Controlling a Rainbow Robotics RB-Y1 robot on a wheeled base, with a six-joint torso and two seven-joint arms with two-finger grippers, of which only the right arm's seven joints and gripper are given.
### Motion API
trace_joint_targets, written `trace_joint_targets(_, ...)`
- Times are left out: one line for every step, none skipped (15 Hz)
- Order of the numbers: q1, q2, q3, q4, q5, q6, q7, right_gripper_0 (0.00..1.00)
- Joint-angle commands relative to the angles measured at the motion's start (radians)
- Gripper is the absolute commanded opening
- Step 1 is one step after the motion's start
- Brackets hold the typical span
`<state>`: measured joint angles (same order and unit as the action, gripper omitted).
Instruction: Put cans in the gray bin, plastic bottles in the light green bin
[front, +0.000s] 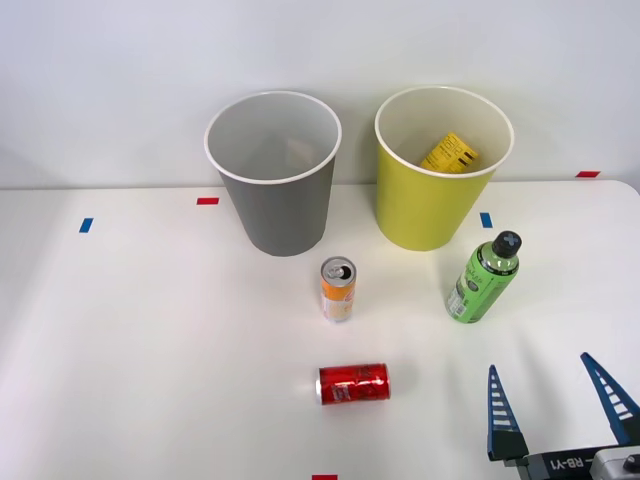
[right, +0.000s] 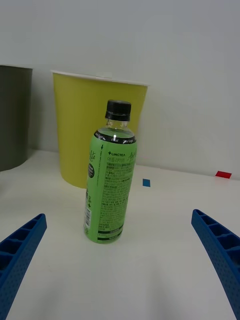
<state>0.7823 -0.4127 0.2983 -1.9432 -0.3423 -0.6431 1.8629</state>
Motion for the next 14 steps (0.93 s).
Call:
trace_joint_targets(0.005, 0.005, -0.004, 0.007, 0.012, 0.008, -0.010, 1.00)
trace_joint_targets(0.003, 0.008, -0.008, 0.007, 0.032, 0.016, -0.027, 1.00)
trace_joint_targets(0.003, 0.015, -0.011, 0.013, 0.052, 0.020, -0.091, 1.00)
trace_joint_targets(0.002, 0.028, -0.019, 0.026, 0.085, 0.020, -0.157, 1.00)
trace_joint_targets(-0.002, 0.048, -0.027, 0.041, 0.120, 0.020, -0.218, 1.00)
trace_joint_targets(-0.003, 0.061, -0.034, 0.063, 0.155, 0.011, -0.274, 1.00)
trace_joint_targets(-0.009, 0.074, -0.041, 0.095, 0.183, -0.012, -0.323, 1.00)
trace_joint_targets(-0.015, 0.084, -0.047, 0.130, 0.215, -0.044, -0.373, 1.00)
trace_joint_targets(-0.011, 0.092, -0.057, 0.159, 0.256, -0.079, -0.441, 1.00)
trace_joint_targets(-0.003, 0.092, -0.061, 0.167, 0.276, -0.093, -0.485, 1.00)
trace_joint_targets(0.014, 0.092, -0.062, 0.167, 0.301, -0.110, -0.541, 1.00)
trace_joint_targets(0.031, 0.092, -0.064, 0.167, 0.322, -0.129, -0.596, 1.00)
trace_joint_targets(0.046, 0.092, -0.062, 0.167, 0.332, -0.135, -0.630, 1.00)
trace_joint_targets(0.058, 0.094, -0.062, 0.167, 0.341, -0.142, -0.642, 1.00)
